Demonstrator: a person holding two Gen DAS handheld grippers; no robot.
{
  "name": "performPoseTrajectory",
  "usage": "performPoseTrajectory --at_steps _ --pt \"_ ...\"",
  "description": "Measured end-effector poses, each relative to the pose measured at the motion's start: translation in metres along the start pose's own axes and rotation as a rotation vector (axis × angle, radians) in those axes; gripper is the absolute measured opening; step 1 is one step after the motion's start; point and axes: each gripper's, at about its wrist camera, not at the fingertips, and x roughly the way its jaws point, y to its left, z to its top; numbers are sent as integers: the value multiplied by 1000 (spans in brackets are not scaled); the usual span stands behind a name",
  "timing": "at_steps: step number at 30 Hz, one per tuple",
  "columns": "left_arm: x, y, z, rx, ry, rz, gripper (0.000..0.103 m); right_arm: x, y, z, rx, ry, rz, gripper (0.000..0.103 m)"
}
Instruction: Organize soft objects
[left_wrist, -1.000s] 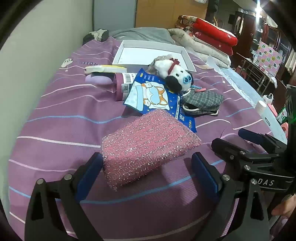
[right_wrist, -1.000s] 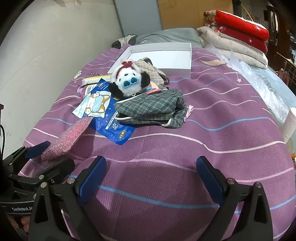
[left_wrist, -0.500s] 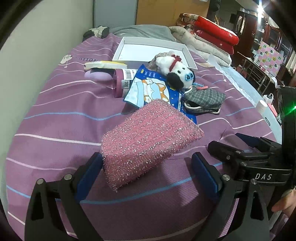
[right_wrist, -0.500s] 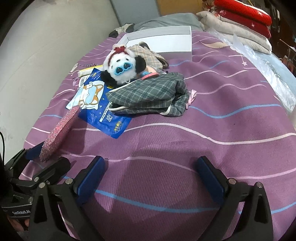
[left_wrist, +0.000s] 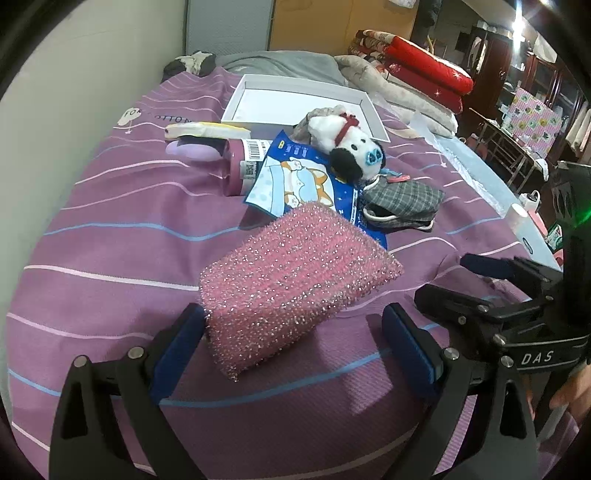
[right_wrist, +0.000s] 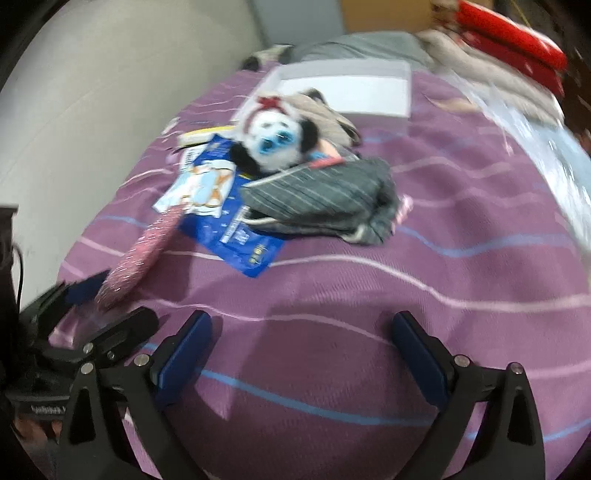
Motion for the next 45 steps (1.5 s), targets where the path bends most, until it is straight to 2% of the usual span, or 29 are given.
performPoseTrajectory --at_steps 5,8,11,15,18,21,24,28,33,39,45 --pt "2 -2 1 8 11 -1 96 -2 -2 6 -107 18 89 99" --pt "2 -3 3 16 14 0 96 -7 -3 8 -149 -22 20 99" --pt "2 -3 5 20 16 -12 96 -11 -6 9 -195 -33 53 95" --pt "0 -1 9 21 14 -37 96 -18 -16 9 -161 -78 106 94" --pt "-6 -1 13 32 2 -66 96 -21 -23 13 -140 -102 135 87" --pt "-10 -1 16 42 -4 -77 96 -23 -28 18 -116 -114 157 85" --pt "-11 0 17 36 1 -89 96 -30 -30 18 -99 -137 185 73" --pt "-9 -1 20 44 25 -56 96 -34 -28 15 -72 -148 220 72" --pt "0 5 22 44 76 3 90 -26 -16 19 -68 -98 283 69" --pt "0 19 26 -3 85 -3 88 -13 5 34 -89 -34 318 66" --pt "0 30 26 -5 87 21 88 13 25 56 -9 68 452 66"
